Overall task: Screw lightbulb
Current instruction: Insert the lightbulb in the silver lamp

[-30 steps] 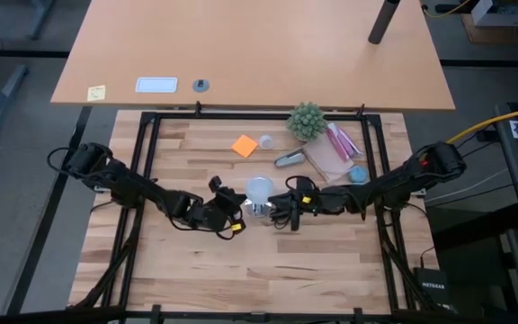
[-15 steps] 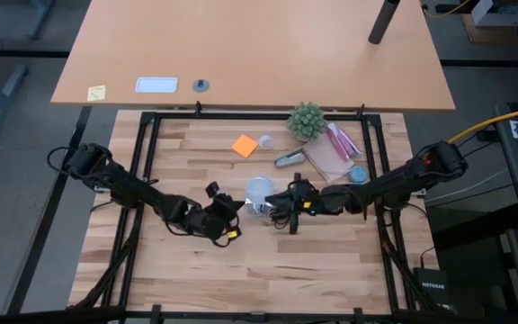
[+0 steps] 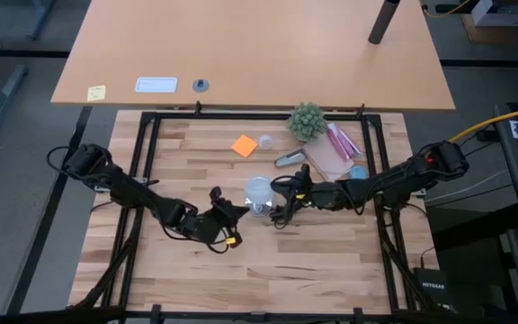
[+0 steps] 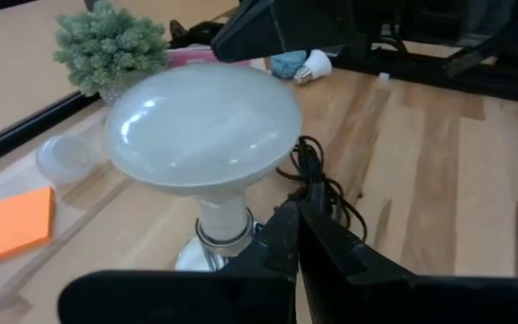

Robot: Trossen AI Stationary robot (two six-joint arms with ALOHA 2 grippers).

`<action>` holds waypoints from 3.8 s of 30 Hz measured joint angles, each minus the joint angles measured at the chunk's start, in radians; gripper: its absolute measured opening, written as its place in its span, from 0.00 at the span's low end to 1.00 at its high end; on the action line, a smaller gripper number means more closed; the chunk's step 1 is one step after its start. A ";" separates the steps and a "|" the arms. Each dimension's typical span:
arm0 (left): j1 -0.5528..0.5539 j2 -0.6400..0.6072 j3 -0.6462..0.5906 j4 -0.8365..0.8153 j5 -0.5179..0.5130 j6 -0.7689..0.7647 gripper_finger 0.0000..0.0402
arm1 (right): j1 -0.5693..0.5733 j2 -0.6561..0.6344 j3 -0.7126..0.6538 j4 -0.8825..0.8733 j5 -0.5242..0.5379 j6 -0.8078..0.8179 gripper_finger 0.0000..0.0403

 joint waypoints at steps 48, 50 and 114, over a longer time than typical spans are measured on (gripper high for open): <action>0.060 -0.016 -0.001 -0.113 -0.034 0.029 0.00 | 0.003 -0.018 -0.001 0.139 -0.129 0.029 0.01; 0.045 -0.016 -0.001 -0.112 -0.034 0.029 0.00 | 0.003 -0.019 -0.001 0.113 -0.089 0.007 0.01; 0.035 -0.016 0.000 -0.166 -0.190 0.019 0.00 | -0.036 -0.039 0.000 -0.033 -0.225 0.197 0.01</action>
